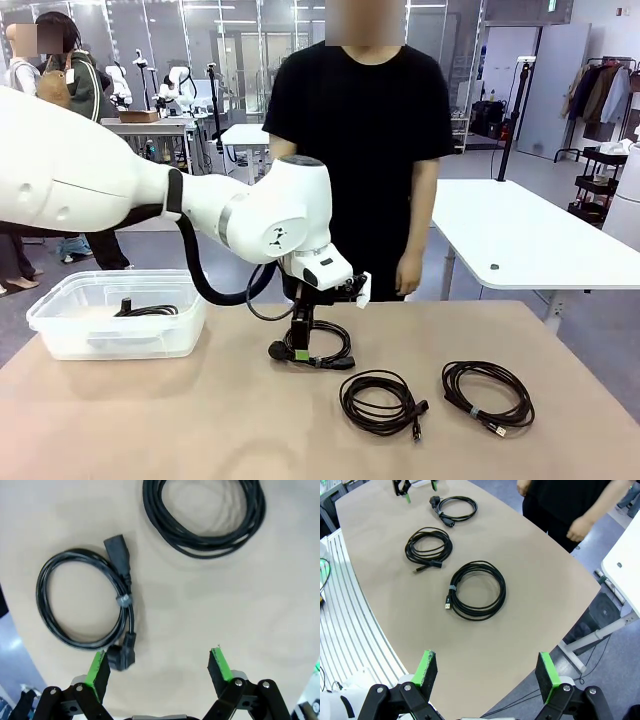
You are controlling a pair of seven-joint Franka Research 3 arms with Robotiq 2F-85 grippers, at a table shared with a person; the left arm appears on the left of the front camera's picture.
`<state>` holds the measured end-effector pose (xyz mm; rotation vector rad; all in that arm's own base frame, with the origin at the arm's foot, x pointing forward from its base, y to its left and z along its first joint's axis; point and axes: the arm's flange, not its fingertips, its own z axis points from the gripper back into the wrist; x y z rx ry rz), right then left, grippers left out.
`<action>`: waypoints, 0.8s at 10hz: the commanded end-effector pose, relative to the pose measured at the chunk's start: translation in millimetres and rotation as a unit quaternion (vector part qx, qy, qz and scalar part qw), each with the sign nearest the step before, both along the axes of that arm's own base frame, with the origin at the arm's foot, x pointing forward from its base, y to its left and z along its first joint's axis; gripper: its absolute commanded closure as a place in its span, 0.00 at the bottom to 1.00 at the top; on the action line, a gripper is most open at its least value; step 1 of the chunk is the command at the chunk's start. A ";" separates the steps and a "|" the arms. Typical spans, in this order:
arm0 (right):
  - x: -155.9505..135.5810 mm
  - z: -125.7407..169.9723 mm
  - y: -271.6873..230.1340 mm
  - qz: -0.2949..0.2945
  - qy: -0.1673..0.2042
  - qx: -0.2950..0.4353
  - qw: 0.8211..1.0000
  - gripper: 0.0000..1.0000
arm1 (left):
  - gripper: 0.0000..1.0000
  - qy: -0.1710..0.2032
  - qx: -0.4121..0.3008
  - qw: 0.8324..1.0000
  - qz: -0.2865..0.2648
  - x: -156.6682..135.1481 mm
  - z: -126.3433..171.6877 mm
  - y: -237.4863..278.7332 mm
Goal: Organize and store the cables.
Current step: Place the Power Cable into the Organizing box.
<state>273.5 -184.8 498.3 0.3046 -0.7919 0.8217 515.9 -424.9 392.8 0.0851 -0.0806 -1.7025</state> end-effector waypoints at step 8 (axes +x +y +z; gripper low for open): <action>-1.9 -1.3 -1.1 0.007 -0.005 0.001 1.000 0.00 | 0.00 0.041 -0.020 0.999 0.020 17.2 -10.7 -4.6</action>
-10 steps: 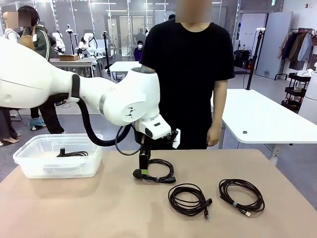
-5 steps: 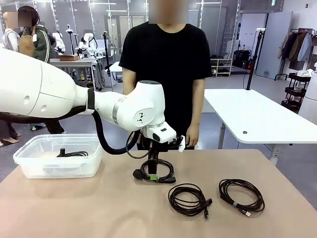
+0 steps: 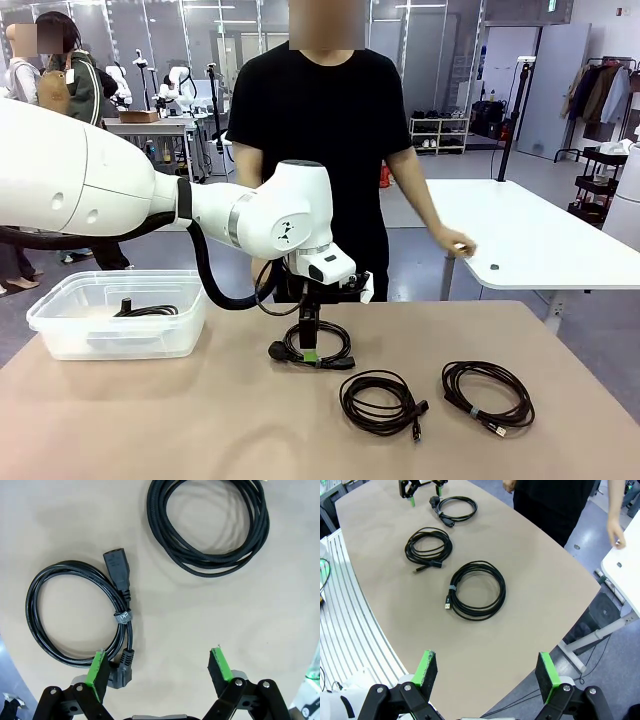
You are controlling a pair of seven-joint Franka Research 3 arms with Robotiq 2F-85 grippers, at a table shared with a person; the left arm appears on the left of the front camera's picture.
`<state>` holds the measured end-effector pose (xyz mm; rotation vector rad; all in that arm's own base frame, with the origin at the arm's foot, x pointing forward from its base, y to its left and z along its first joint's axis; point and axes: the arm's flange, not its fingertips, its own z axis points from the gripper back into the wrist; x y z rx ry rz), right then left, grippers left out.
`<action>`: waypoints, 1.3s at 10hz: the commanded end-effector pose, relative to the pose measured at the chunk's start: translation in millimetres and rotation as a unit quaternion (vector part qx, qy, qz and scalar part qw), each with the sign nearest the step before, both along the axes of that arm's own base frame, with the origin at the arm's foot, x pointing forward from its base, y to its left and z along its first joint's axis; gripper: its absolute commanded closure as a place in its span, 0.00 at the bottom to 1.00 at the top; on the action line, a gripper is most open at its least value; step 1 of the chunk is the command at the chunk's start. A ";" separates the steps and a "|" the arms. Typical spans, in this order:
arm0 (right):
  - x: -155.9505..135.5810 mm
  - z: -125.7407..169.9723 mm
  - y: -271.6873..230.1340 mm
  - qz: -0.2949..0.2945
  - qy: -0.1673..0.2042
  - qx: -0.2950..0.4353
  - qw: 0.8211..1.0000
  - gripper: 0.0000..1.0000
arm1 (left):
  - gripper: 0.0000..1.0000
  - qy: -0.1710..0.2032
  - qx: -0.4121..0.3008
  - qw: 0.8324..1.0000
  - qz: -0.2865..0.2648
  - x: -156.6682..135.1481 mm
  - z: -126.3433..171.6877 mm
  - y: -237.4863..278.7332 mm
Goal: Organize and store the cables.
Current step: Place the Power Cable into the Organizing box.
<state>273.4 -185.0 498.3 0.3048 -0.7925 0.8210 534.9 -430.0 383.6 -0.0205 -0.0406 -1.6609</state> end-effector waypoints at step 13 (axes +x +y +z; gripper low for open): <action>-1.8 -1.3 -0.9 0.007 -0.005 0.001 1.000 0.00 | 0.00 0.021 -0.036 0.998 0.040 38.6 -56.6 -1.3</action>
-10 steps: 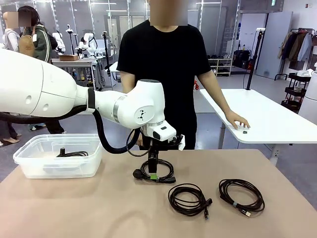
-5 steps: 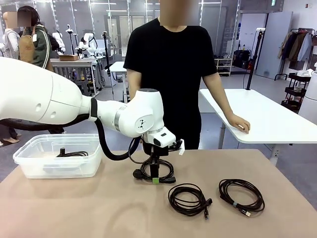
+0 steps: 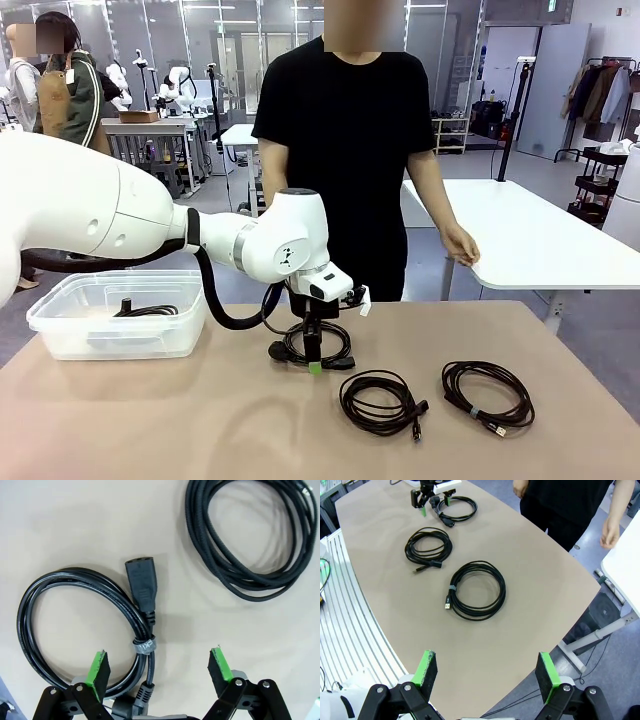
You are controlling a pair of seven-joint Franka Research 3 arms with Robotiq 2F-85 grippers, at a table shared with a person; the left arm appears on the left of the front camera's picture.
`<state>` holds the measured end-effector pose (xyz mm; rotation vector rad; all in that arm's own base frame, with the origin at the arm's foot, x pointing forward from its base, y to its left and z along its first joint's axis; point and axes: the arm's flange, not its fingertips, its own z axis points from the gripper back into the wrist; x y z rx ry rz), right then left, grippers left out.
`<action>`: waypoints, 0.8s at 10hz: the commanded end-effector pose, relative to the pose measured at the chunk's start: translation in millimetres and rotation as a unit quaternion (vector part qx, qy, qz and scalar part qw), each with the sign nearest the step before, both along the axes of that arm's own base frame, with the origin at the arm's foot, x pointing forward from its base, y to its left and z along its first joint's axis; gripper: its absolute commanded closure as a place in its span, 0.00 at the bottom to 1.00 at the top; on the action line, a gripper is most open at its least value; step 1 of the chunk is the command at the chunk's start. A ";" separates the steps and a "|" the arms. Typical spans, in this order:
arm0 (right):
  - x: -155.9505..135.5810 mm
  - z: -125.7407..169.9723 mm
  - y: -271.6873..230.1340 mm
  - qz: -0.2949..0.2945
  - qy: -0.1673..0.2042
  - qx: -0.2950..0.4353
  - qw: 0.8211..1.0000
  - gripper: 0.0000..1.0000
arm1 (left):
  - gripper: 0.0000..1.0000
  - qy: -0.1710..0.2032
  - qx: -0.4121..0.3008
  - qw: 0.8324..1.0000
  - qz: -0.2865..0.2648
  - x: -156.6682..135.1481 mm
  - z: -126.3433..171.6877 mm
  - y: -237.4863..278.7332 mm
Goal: Organize and store the cables.
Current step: Place the Power Cable into the Organizing box.
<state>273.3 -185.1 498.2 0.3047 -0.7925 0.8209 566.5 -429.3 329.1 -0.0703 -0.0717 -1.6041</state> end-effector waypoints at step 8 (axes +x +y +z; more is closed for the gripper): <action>-1.7 -1.2 -0.8 0.007 -0.005 0.001 1.000 0.00 | 1.00 0.023 0.002 1.000 0.013 16.8 -14.3 -5.2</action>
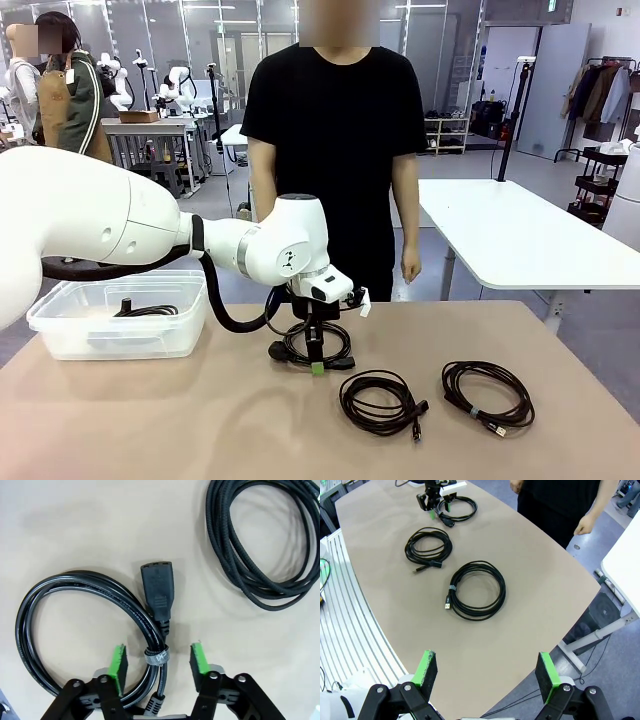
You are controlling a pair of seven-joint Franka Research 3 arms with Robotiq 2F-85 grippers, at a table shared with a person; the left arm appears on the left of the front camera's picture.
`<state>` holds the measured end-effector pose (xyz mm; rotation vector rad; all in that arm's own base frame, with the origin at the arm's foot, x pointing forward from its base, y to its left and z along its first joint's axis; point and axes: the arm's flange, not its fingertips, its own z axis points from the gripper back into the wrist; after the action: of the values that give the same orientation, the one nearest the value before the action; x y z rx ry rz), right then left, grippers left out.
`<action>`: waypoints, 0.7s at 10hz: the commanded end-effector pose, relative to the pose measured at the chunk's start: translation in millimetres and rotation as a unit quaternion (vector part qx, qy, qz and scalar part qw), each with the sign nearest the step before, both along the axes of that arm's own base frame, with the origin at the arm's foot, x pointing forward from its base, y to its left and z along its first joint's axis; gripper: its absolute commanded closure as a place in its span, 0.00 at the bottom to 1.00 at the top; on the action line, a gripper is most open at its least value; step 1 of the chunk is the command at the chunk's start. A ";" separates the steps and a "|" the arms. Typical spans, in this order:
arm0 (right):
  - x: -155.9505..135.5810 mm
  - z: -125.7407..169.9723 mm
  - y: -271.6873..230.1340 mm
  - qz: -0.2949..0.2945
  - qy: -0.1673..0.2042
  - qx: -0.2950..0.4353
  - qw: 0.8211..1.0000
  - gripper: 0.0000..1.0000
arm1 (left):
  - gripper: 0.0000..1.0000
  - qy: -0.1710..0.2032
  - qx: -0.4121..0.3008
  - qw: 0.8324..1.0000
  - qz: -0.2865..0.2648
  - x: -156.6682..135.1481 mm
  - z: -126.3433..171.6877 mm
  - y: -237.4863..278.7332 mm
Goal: Organize and store the cables.
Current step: Place the Power Cable into the Organizing box.
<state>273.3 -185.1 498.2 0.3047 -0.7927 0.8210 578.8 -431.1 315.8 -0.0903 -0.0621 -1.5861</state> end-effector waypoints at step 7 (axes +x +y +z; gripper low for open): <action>-1.8 -1.2 -0.8 0.007 -0.005 0.001 1.000 0.00 | 1.00 0.013 0.014 1.000 -0.001 -1.9 7.6 -0.6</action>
<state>273.4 -185.0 498.2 0.3049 -0.7929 0.8211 580.7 -433.3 313.0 -0.0961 -0.0369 -1.5875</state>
